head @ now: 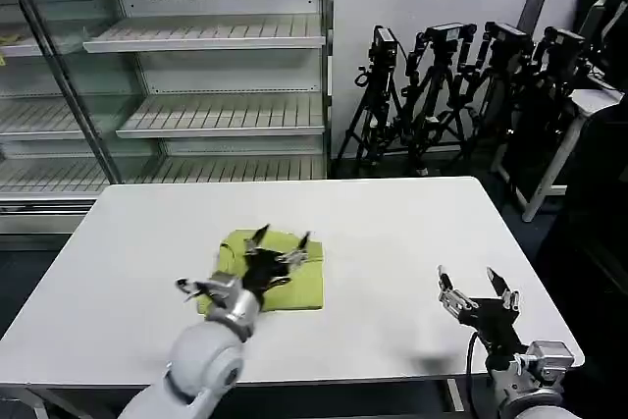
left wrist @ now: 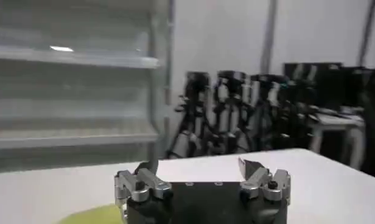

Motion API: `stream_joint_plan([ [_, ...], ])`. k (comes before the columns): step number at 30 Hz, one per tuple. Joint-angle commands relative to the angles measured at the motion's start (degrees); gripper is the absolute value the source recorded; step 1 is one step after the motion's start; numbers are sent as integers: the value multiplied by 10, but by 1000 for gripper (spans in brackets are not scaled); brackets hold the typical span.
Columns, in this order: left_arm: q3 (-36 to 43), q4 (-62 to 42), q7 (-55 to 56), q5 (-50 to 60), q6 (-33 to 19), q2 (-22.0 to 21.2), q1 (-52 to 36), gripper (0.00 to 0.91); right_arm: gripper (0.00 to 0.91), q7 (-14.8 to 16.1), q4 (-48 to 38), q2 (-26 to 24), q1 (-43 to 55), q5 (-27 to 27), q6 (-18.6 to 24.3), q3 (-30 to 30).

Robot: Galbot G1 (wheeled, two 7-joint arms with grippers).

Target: Fold and organize the clothes.

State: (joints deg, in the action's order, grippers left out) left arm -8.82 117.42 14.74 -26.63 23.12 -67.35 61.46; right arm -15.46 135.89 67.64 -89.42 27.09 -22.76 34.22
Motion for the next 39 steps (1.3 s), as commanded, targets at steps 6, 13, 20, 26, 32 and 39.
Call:
stream_joint_plan([
  [6,-256,148,1,75,-29,-9,275,907,907,7,-18,18,41,-96,24,-71],
  [13,-269,179,1,77,-30,-29,306,907,907,9,-22,33,42,-127,35,-96],
  [20,-267,187,-2,89,-30,-39,316,907,907,9,-15,38,38,-132,37,-102],
  [26,-261,209,-7,92,-27,-49,331,907,907,10,-6,33,33,-118,47,-100],
  [32,-263,234,-11,93,-27,-53,350,907,907,2,14,27,30,-114,55,-100],
  [39,-263,252,-14,92,-27,-59,366,907,907,-4,28,19,26,-112,51,-89],
])
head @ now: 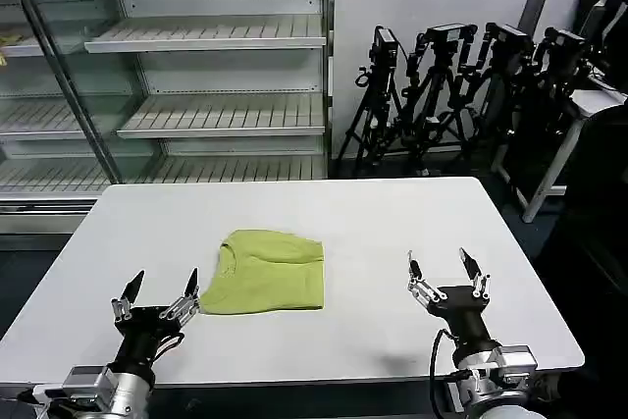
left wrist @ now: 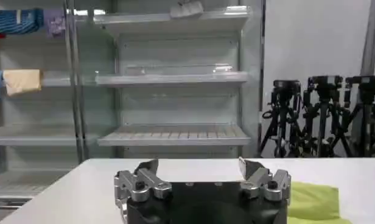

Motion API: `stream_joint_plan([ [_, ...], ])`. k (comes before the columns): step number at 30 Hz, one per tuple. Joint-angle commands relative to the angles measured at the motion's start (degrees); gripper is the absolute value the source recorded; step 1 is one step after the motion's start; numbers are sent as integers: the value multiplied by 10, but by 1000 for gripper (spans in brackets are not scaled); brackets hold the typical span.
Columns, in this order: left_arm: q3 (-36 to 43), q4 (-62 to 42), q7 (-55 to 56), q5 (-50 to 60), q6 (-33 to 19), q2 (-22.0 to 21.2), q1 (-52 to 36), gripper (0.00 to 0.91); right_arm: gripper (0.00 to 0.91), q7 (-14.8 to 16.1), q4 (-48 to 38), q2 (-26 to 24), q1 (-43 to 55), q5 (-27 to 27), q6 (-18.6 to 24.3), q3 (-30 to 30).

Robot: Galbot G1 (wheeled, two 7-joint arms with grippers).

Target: Fold and organize the clothes.

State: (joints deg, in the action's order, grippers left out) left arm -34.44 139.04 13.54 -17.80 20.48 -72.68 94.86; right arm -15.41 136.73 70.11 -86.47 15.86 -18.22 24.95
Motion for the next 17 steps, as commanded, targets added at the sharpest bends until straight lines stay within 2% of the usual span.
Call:
stream_joint_plan([
  [1,-7,37,-4,3,0,-5,33,907,907,-4,21,-5,-4,0,5,5],
  [12,-12,54,-21,-14,10,0,42,907,907,-6,27,-4,-12,3,2,5],
  [17,-17,58,-38,-18,16,1,48,907,907,11,22,6,-12,3,0,6],
])
